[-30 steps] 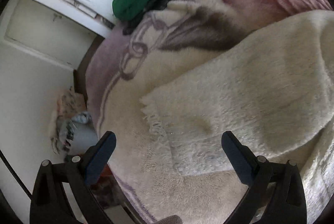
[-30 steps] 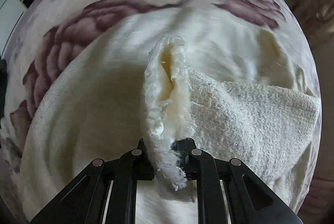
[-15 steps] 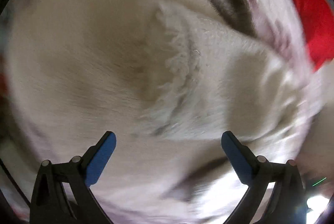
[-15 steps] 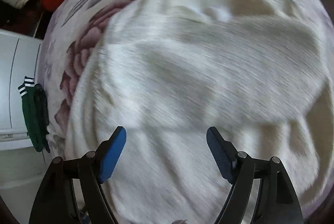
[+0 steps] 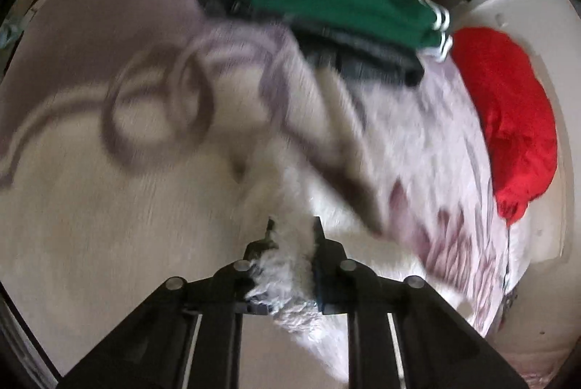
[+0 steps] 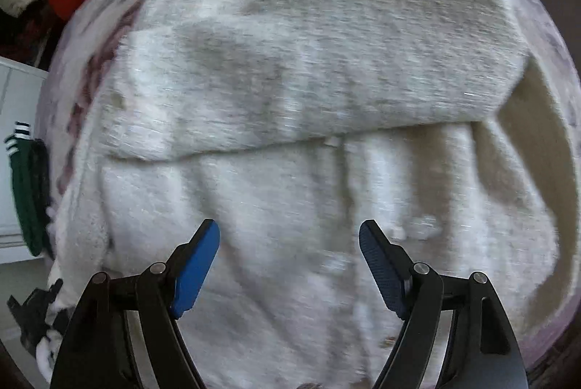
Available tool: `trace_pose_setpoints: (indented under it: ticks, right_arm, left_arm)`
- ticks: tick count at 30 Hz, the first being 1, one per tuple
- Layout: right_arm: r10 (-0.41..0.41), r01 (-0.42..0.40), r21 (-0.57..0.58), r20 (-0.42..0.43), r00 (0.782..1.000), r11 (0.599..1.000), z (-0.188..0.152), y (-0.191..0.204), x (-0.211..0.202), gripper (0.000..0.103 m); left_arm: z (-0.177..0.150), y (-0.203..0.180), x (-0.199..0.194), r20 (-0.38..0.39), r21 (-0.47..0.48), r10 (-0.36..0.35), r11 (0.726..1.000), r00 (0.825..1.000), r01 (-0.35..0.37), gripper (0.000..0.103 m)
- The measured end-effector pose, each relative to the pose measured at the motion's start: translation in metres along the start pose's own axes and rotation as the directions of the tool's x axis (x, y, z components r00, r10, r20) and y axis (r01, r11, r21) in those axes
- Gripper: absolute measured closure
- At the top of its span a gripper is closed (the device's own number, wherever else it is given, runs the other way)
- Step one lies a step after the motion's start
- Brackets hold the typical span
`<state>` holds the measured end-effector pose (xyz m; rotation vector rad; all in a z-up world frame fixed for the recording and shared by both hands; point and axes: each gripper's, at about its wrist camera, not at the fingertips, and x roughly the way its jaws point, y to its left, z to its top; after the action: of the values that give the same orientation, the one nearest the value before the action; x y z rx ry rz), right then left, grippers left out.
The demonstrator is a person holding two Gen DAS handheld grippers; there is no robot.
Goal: Fold large clothes
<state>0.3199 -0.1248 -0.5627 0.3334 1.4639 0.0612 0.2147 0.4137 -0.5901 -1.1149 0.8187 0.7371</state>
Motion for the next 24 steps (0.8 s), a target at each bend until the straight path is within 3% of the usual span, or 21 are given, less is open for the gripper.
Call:
trace_pose_setpoints:
  ticks: [4, 8, 10, 12, 13, 17, 18, 21, 23, 24]
  right_arm:
    - [0.080, -0.079, -0.009, 0.058, 0.995, 0.997, 0.024, 0.037, 0.011, 0.022]
    - [0.073, -0.072, -0.032, 0.000, 0.997, 0.997, 0.045, 0.063, 0.042, 0.022]
    - [0.063, -0.064, -0.026, -0.014, 0.998, 0.998, 0.047, 0.065, 0.043, 0.022]
    - [0.065, -0.065, -0.043, 0.011, 0.998, 0.997, 0.042, 0.060, 0.030, 0.022]
    - [0.052, -0.051, -0.052, 0.016, 0.999, 0.997, 0.046, 0.066, 0.027, 0.022]
    - [-0.060, 0.063, -0.080, 0.030, 0.998, 0.995, 0.029, 0.050, 0.008, 0.022]
    - [-0.123, 0.126, -0.101, 0.033, 0.992, 0.987, 0.021, 0.045, 0.006, 0.022]
    - [-0.241, 0.246, -0.150, 0.051, 0.969, 0.958, 0.010, 0.038, 0.002, 0.022]
    - [-0.316, 0.324, -0.172, 0.072, 0.946, 0.930, 0.003, 0.033, 0.002, 0.022]
    - [-0.360, 0.371, -0.184, 0.093, 0.928, 0.910, 0.000, 0.031, 0.002, 0.022]
  left_arm:
    - [0.028, 0.010, 0.020, 0.009, -0.031, -0.018, 0.999, 1.000, 0.018, 0.095]
    - [0.025, 0.035, 0.022, -0.114, -0.143, -0.147, 0.981, 0.983, 0.130, 0.092]
    - [0.010, 0.043, 0.008, -0.161, -0.160, -0.184, 0.974, 0.970, 0.158, 0.079]
    - [-0.012, 0.054, -0.011, -0.172, -0.167, -0.199, 0.971, 0.965, 0.171, 0.035]
    - [-0.021, 0.057, -0.017, -0.178, -0.176, -0.204, 0.969, 0.963, 0.173, 0.031]
    - [-0.068, 0.059, -0.022, -0.277, -0.224, -0.219, 0.962, 0.935, 0.159, 0.031]
    - [-0.081, 0.052, -0.014, -0.299, -0.229, -0.249, 0.956, 0.921, 0.184, 0.031]
    - [-0.096, 0.034, 0.021, -0.317, -0.244, -0.260, 0.952, 0.912, 0.187, 0.031]
    - [-0.095, 0.024, 0.040, -0.297, -0.265, -0.248, 0.949, 0.922, 0.170, 0.031]
    - [-0.090, 0.016, 0.047, -0.269, -0.272, -0.214, 0.952, 0.939, 0.139, 0.030]
